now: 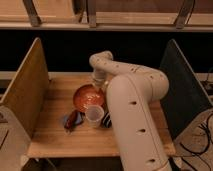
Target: Drag the ceramic bowl in a circle
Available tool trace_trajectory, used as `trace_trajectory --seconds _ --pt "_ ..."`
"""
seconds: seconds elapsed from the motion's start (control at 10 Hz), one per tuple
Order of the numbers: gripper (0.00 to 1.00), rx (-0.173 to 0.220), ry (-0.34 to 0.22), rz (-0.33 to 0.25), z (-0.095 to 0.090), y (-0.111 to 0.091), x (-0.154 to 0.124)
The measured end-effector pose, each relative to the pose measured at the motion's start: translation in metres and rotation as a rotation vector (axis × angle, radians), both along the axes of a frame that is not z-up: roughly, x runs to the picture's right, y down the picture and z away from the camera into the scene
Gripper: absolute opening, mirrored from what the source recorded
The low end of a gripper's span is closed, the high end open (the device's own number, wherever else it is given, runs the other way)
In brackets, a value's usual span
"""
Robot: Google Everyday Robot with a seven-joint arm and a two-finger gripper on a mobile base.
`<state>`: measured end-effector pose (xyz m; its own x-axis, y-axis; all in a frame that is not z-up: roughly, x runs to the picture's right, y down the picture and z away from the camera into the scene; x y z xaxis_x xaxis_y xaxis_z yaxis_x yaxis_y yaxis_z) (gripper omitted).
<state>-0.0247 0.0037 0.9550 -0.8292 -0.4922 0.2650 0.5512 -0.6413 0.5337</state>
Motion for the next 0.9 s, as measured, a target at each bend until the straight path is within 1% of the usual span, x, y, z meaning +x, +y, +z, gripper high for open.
trace_trajectory --seconds 0.1,0.2,0.3,0.4,0.6,0.7,0.9 --pt "0.0 0.001 0.064 -0.007 -0.007 -0.003 0.03" --pt "0.0 0.011 0.101 -0.002 -0.009 -0.009 0.048" --pt "0.0 0.031 0.127 0.002 -0.008 -0.018 0.059" --pt "0.0 0.051 0.136 0.001 -0.003 -0.027 0.061" --pt "0.0 0.076 0.124 -0.006 0.007 -0.038 0.05" --pt "0.0 0.094 0.102 -0.014 0.014 -0.046 0.038" --pt "0.0 0.112 0.054 -0.019 0.02 -0.053 0.013"
